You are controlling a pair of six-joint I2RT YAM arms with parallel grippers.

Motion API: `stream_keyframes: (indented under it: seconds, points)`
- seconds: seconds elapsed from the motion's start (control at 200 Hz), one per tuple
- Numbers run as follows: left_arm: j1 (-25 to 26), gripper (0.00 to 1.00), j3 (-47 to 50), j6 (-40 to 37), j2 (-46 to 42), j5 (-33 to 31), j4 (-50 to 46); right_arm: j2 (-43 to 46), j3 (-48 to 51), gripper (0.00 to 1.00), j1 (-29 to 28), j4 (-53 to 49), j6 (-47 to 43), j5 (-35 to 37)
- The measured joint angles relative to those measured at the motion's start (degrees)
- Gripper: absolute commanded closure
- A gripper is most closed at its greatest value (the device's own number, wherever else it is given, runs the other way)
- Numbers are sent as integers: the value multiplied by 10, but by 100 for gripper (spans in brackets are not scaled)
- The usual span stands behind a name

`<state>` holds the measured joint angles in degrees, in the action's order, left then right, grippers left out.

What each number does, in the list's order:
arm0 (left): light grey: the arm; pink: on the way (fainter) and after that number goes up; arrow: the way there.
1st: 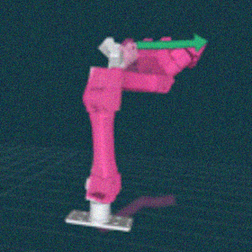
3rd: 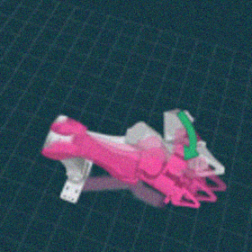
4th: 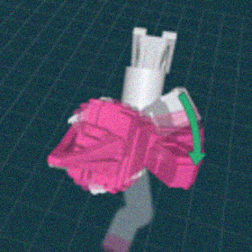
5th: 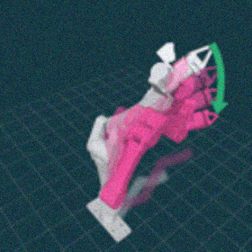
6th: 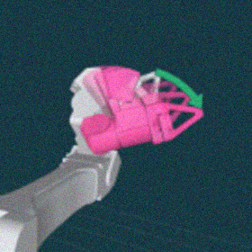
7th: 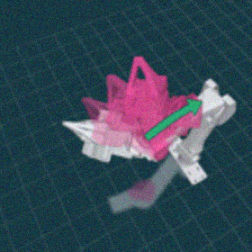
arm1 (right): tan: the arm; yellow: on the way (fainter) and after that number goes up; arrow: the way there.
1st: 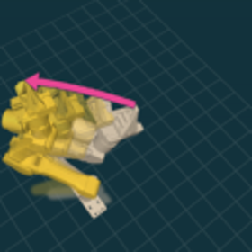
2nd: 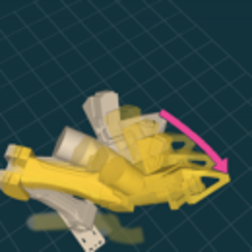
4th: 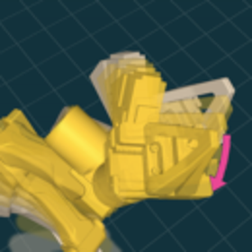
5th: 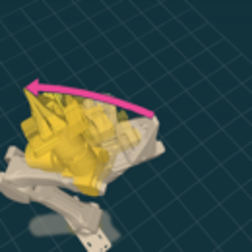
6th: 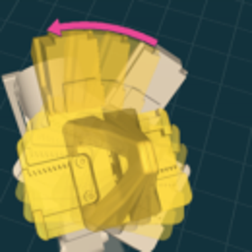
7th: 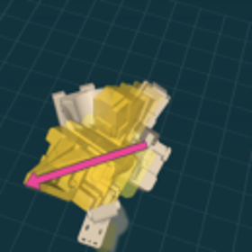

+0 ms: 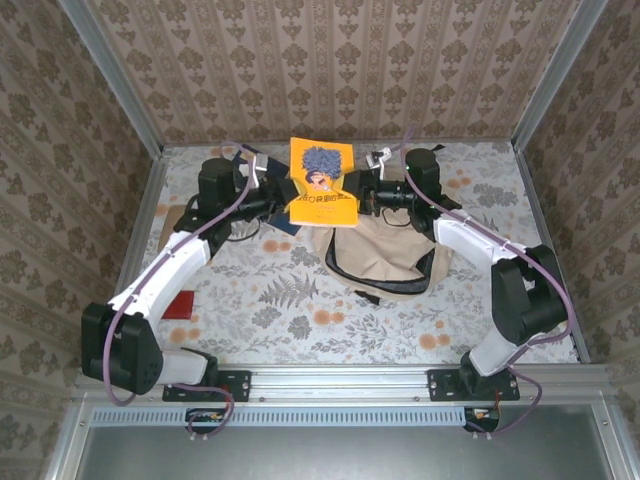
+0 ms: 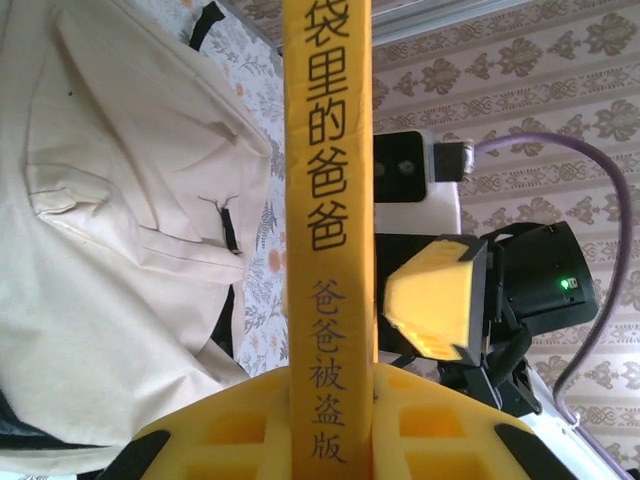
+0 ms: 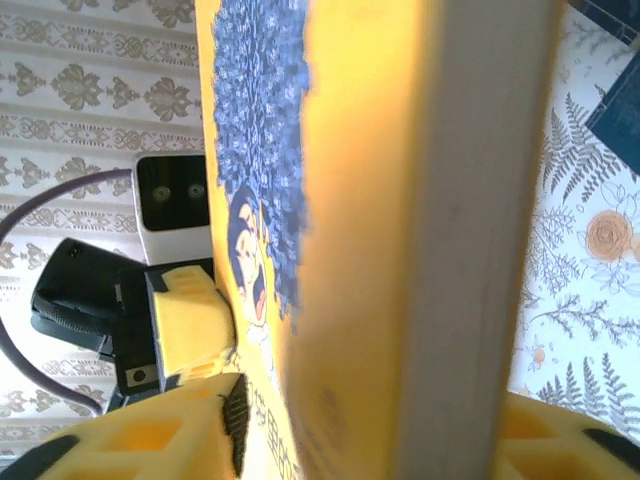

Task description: Pack books, pencil case, and school supplies into a backpack

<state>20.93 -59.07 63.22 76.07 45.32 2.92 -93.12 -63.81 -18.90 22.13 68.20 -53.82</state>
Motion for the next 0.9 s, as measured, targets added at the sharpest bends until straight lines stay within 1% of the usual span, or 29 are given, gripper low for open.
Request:
stream_keyframes:
  seconds: [0.125, 0.205, 0.26, 0.315, 0.36, 0.54, 0.705, 0.9]
  points:
    - [-1, 69, 17, 2, -6, -3, 3, 7, 11, 82, 0, 4, 17, 11]
    - [4, 54, 32, 7, -7, -11, 12, 14, 28, 84, -1, 14, 40, 22]
    - [13, 47, 39, 10, -7, -22, 21, 19, 40, 84, -2, 19, 53, 32]
    - [24, 42, 45, 17, -7, -38, 37, 24, 50, 85, -3, 20, 65, 43]
    - [34, 42, 52, 23, -7, -53, 52, 30, 59, 85, -3, 20, 74, 54]
    - [77, 41, 117, 58, -27, -147, 138, 56, 86, 85, -9, 21, 103, 96]
    - [109, 44, 171, 95, -50, -193, 193, 57, 99, 85, -13, 31, 120, 169]
    - [121, 48, 180, 122, -45, -226, 240, 57, 110, 85, -17, 41, 137, 207]
